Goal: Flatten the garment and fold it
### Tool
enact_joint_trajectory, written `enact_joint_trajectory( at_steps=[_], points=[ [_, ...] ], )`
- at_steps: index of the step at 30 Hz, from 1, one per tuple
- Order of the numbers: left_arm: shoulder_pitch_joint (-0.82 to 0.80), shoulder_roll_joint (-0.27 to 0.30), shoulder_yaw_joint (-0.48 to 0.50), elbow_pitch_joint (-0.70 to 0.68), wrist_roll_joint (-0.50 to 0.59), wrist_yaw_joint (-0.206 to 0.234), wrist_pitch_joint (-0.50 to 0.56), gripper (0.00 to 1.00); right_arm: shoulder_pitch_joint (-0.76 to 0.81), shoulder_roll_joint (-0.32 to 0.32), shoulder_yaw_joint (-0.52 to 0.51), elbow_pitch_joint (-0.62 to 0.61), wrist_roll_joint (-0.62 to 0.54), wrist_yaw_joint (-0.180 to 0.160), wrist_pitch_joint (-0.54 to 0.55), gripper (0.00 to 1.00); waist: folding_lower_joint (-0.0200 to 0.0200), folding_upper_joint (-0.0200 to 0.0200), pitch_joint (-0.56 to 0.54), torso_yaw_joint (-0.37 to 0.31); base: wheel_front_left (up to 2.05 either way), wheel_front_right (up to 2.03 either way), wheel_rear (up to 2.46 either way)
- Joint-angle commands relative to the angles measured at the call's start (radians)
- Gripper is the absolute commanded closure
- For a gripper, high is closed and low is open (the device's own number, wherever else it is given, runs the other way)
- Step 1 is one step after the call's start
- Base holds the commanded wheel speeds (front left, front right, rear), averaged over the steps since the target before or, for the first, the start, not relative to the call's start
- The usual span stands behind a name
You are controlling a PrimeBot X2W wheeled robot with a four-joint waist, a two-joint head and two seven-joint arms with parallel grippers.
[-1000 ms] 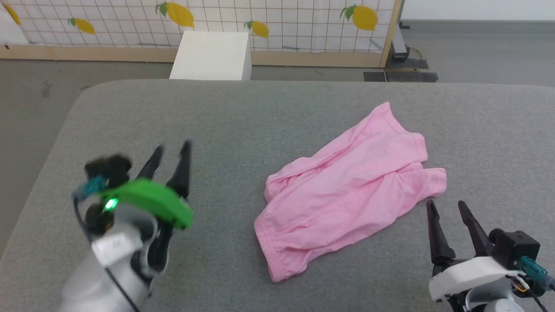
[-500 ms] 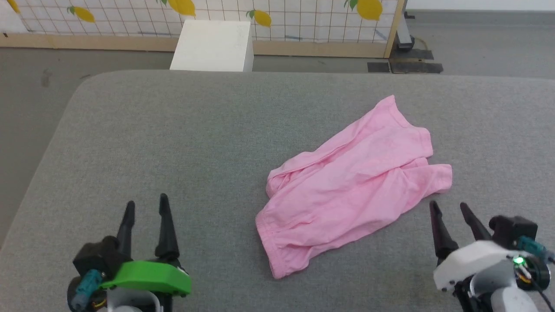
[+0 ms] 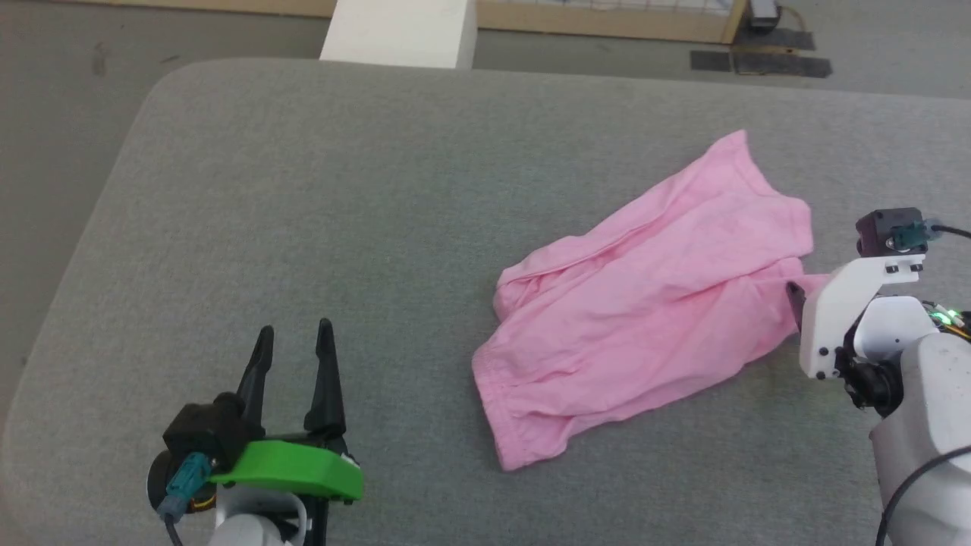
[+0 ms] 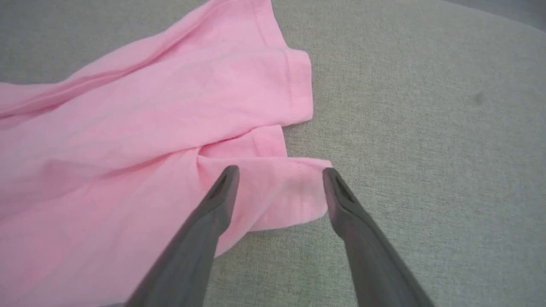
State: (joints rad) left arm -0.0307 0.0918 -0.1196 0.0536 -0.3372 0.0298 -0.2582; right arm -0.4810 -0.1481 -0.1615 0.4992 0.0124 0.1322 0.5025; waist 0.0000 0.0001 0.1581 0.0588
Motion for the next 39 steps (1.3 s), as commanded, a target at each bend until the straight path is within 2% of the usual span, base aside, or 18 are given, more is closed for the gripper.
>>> enact_joint_trajectory(
  at_steps=[1,6,9,11,13,18,21,25,30,33,34,35,39],
  points=[
    [-0.024,-0.006,0.003,0.005,0.011,-0.01,-0.004,0.0,-0.017,-0.004,0.0,0.026,-0.008,-0.002,0.033,0.0,0.0,-0.0001,0.046,0.053,0.0,0.0,0.0],
    [-0.037,-0.02,0.017,0.023,0.022,-0.032,-0.004,0.0,-0.025,-0.011,0.034,0.094,0.008,-0.002,0.122,0.0,0.0,-0.0001,0.07,0.091,0.0,0.0,0.0],
    [-0.04,-0.026,0.027,0.035,0.027,-0.041,-0.004,0.0,-0.02,-0.016,0.063,0.106,0.041,-0.002,0.135,0.0,0.0,-0.0001,0.072,0.096,0.0,0.0,0.0],
    [-0.041,-0.028,0.034,0.042,0.029,-0.046,-0.004,0.0,-0.018,-0.019,0.073,0.112,0.069,-0.002,0.142,0.64,0.0,-0.0001,0.068,0.094,0.0,0.0,0.0],
    [-0.041,-0.031,0.04,0.049,0.023,-0.054,-0.004,0.0,-0.015,-0.023,0.075,0.104,0.097,-0.002,0.131,1.0,0.0,-0.0001,0.057,0.091,0.0,0.0,0.0],
    [-0.028,-0.036,0.054,0.065,0.019,-0.061,-0.004,0.0,0.037,-0.033,0.097,0.017,0.181,-0.002,0.093,1.0,0.0,-0.0001,0.005,0.063,0.0,0.0,0.0],
    [-0.008,-0.038,0.069,0.072,0.021,-0.065,-0.004,0.0,0.136,-0.037,0.132,-0.114,0.253,-0.002,0.112,1.0,0.0,-0.0001,-0.037,0.028,0.0,0.0,0.0],
    [0.01,-0.039,0.075,0.07,0.02,-0.068,-0.004,0.0,0.321,-0.044,0.144,-0.291,0.326,-0.002,0.224,1.0,0.0,-0.0001,-0.064,-0.007,0.0,0.0,0.0],
    [0.014,-0.04,0.071,0.074,0.017,-0.069,-0.004,0.0,0.541,-0.006,0.124,-0.452,0.384,-0.002,0.384,1.0,0.0,-0.0001,-0.074,-0.028,0.0,0.0,0.0],
    [0.014,-0.041,0.068,0.081,0.015,-0.07,-0.004,0.0,0.594,0.024,0.099,-0.51,0.383,-0.002,0.396,1.0,0.0,-0.0001,-0.074,-0.034,0.0,0.0,0.0],
    [0.013,-0.041,0.067,0.084,0.014,-0.07,-0.004,0.0,0.597,0.033,0.087,-0.531,0.376,-0.002,0.372,0.88,0.0,-0.0001,-0.074,-0.035,0.0,0.0,0.0],
    [0.013,-0.041,0.066,0.088,0.012,-0.071,-0.004,0.0,0.598,0.039,0.078,-0.545,0.372,-0.002,0.352,0.0,0.0,-0.0001,-0.074,-0.036,0.0,0.0,0.0],
    [0.006,-0.041,0.061,0.105,0.007,-0.071,-0.004,0.0,0.561,0.075,-0.001,-0.603,0.403,-0.002,0.23,0.0,0.0,-0.0001,-0.074,-0.035,0.0,0.0,0.0]
  ],
)
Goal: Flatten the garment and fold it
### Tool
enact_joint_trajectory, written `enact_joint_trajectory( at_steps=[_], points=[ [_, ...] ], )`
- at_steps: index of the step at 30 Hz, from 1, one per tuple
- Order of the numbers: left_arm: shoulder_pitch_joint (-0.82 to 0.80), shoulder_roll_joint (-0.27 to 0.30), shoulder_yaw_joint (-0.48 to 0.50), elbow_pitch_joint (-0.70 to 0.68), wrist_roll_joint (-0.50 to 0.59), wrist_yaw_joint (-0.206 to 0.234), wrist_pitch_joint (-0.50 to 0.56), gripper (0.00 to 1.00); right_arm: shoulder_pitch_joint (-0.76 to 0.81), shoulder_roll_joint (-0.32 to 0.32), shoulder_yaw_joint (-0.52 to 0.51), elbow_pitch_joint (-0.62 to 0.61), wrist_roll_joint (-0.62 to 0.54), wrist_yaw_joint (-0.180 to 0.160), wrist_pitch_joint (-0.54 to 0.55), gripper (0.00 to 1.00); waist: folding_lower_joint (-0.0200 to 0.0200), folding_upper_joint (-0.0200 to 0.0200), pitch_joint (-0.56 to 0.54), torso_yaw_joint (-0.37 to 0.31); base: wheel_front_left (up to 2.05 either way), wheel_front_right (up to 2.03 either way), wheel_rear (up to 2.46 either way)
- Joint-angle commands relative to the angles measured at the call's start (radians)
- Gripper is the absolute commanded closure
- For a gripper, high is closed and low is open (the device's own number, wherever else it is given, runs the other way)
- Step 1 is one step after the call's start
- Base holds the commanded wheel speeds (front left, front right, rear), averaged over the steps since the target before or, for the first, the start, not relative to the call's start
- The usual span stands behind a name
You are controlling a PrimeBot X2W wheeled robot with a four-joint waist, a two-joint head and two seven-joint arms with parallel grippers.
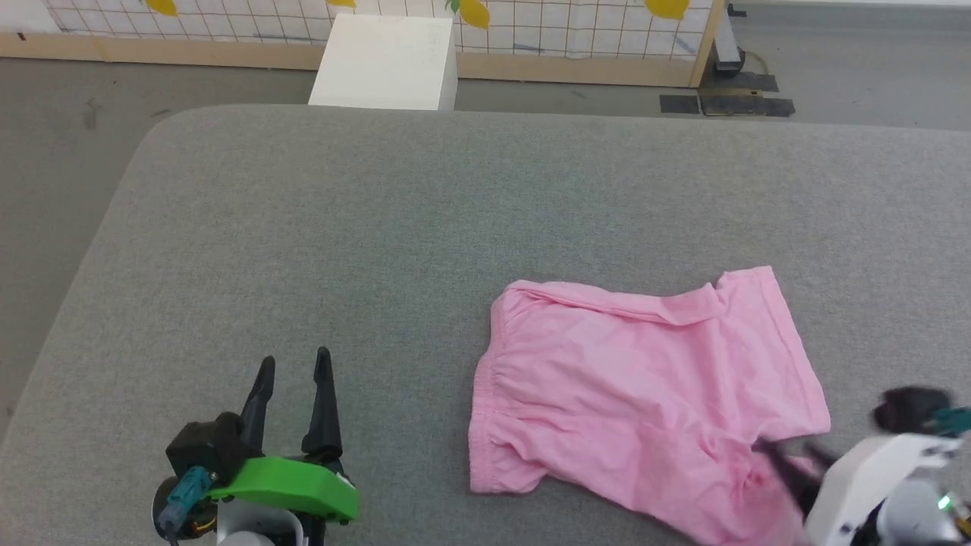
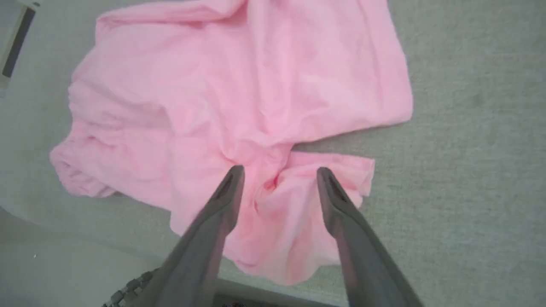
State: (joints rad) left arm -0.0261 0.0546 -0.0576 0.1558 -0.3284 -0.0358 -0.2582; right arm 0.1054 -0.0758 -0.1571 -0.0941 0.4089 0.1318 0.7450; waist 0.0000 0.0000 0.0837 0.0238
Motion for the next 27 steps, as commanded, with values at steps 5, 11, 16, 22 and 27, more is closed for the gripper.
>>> enact_joint_trajectory(
  at_steps=[5,11,16,22,27],
  points=[
    [-0.061,-0.004,-0.03,0.033,-0.025,-0.009,0.022,0.0,-0.107,0.021,-0.116,-0.051,-0.015,-0.001,-0.212,0.0,0.0,0.0,0.008,0.0,0.0,0.0,0.0],
    [-0.266,-0.004,-0.117,0.111,-0.041,-0.027,0.176,0.0,-0.168,0.025,-0.169,-0.021,-0.059,-0.001,-0.331,0.0,0.0,0.0,0.039,-0.02,0.0,0.0,0.0],
    [-0.521,-0.004,-0.246,0.297,-0.082,-0.002,0.486,0.0,-0.204,0.025,-0.125,0.022,-0.02,-0.001,-0.362,0.0,0.0,0.0,0.102,-0.07,0.0,0.0,0.0],
    [-0.701,-0.004,-0.368,0.443,-0.051,0.006,0.756,0.0,-0.219,0.025,-0.094,0.041,0.003,-0.001,-0.388,0.0,0.0,0.0,0.173,-0.119,0.0,0.0,0.0],
    [-0.763,0.013,-0.43,0.522,-0.001,0.018,0.901,0.0,-0.227,0.025,-0.093,0.053,-0.001,-0.001,-0.412,0.0,0.0,0.0,0.216,-0.146,0.0,0.0,0.0]
  ],
)
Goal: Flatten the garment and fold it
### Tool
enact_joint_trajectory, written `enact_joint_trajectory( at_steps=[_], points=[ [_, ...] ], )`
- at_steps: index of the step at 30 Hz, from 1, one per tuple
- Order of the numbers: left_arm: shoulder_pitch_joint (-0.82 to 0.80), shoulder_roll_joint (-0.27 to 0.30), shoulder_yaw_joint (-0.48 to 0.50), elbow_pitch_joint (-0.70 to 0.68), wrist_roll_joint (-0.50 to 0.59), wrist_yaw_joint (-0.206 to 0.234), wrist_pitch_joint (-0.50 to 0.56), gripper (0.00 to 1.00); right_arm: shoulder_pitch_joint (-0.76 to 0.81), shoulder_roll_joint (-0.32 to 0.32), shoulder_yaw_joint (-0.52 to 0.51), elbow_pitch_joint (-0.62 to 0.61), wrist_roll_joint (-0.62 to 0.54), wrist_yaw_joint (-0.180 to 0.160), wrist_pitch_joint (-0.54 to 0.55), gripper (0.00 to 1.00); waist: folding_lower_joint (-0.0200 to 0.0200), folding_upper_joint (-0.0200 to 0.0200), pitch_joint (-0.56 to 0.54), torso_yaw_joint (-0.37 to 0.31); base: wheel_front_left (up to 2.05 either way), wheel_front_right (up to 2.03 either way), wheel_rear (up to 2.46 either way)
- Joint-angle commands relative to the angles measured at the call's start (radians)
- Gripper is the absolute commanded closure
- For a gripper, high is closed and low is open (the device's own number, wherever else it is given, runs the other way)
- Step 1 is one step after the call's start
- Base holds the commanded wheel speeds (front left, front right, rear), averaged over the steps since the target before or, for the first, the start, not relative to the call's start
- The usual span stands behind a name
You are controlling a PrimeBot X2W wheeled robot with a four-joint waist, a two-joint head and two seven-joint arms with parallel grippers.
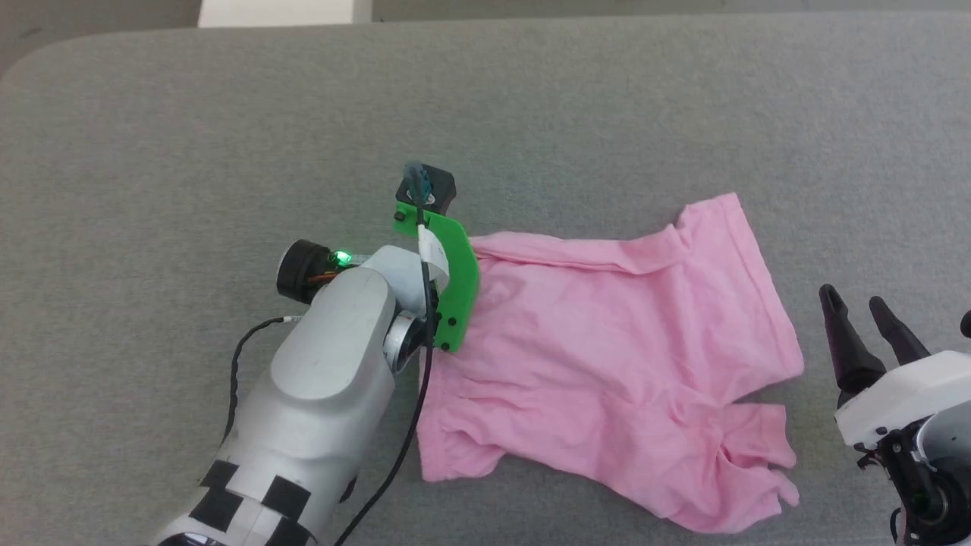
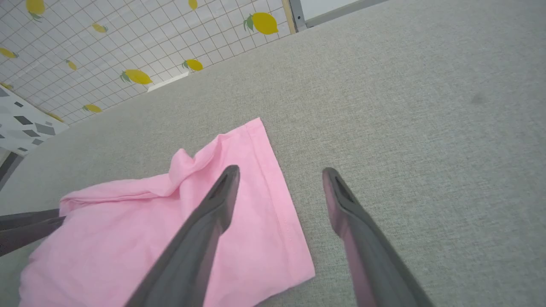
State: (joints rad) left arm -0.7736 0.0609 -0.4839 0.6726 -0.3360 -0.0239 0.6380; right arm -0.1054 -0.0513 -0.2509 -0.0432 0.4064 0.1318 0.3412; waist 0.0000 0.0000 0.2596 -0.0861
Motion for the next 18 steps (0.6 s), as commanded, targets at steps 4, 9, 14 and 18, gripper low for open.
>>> enact_joint_trajectory(
  at_steps=[4,9,14,18],
  points=[
    [-0.008,0.014,-0.019,0.049,0.01,0.011,0.056,0.0,-0.02,0.001,-0.003,0.01,-0.001,-0.001,-0.021,0.0,0.0,0.0,0.052,-0.042,0.0,0.0,0.0],
    [0.019,0.008,-0.007,0.047,-0.033,-0.007,0.036,1.0,-0.02,0.001,-0.007,0.011,-0.018,-0.001,-0.023,0.0,0.0,0.0,0.049,-0.025,0.0,0.0,0.0],
    [0.054,-0.001,0.042,-0.027,-0.102,-0.001,-0.075,1.0,-0.071,0.0,0.004,0.005,-0.062,-0.001,0.002,0.0,0.0,0.0,0.039,0.002,0.0,0.0,0.0],
    [0.102,-0.004,0.065,-0.138,-0.145,0.0,-0.15,1.0,-0.176,-0.032,0.024,0.046,-0.101,-0.001,0.054,0.0,0.0,0.0,0.05,0.03,0.0,0.0,0.0]
  ],
)
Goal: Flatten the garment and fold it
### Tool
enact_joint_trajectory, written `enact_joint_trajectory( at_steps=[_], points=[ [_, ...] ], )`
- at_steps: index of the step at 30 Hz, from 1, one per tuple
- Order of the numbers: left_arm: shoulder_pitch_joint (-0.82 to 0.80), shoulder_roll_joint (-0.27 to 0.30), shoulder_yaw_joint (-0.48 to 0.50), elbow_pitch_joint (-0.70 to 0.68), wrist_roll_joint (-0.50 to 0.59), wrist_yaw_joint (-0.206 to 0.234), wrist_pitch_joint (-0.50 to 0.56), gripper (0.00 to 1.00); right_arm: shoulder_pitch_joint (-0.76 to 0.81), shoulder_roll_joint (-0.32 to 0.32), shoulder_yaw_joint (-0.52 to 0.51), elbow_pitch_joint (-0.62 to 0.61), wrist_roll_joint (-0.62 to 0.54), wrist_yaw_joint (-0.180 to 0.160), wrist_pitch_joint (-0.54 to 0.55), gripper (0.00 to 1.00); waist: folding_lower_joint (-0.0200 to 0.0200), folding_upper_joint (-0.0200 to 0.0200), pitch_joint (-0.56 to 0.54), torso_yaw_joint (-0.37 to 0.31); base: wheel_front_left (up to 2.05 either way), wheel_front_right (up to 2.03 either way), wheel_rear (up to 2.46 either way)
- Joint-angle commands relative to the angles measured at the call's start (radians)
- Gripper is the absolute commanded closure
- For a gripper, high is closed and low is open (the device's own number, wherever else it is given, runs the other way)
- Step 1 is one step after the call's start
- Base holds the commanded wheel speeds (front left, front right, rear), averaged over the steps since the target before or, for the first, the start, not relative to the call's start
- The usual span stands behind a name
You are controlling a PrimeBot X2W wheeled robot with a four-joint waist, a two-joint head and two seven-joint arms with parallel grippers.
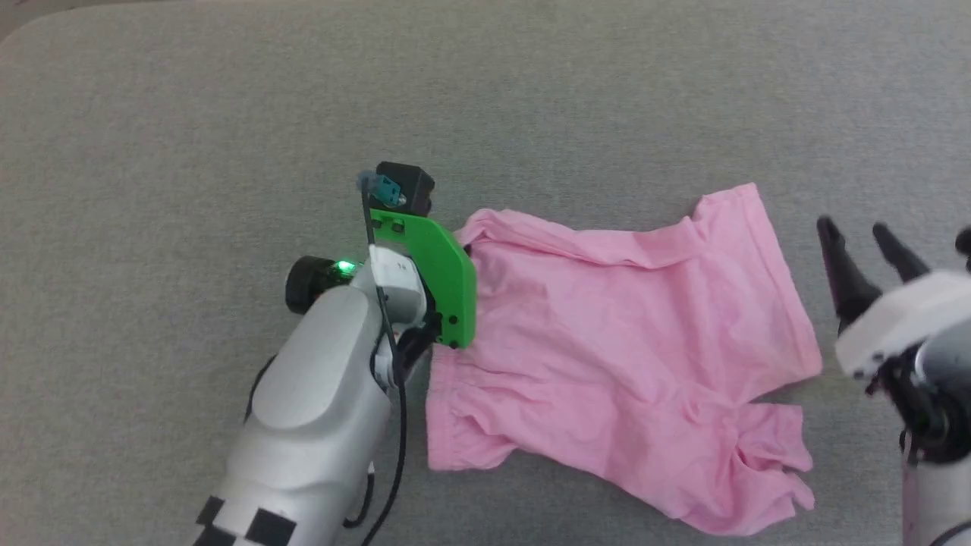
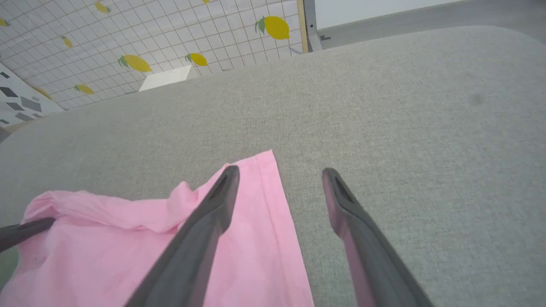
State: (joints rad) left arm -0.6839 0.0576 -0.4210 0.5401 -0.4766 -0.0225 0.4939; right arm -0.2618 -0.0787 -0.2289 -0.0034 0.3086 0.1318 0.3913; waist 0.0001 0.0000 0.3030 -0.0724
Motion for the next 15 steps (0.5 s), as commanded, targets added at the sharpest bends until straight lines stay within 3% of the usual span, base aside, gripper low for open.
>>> enact_joint_trajectory(
  at_steps=[1,5,15],
  points=[
    [0.028,-0.002,-0.006,-0.038,-0.005,-0.004,-0.016,1.0,-0.051,-0.021,0.006,0.029,-0.012,-0.001,0.022,0.0,-0.0001,0.0,0.013,0.031,0.0,0.0,0.0],
    [0.083,-0.004,-0.039,-0.15,-0.018,-0.003,-0.024,1.0,-0.152,-0.094,0.018,0.138,-0.073,-0.001,0.105,0.0,-0.0001,0.0,0.043,0.083,0.0,0.0,0.0],
    [0.152,-0.006,-0.1,-0.317,-0.043,0.032,-0.018,1.0,-0.332,-0.174,0.116,0.345,-0.202,-0.001,0.319,0.0,-0.0001,0.0,0.117,0.162,0.0,0.0,0.0]
  ],
)
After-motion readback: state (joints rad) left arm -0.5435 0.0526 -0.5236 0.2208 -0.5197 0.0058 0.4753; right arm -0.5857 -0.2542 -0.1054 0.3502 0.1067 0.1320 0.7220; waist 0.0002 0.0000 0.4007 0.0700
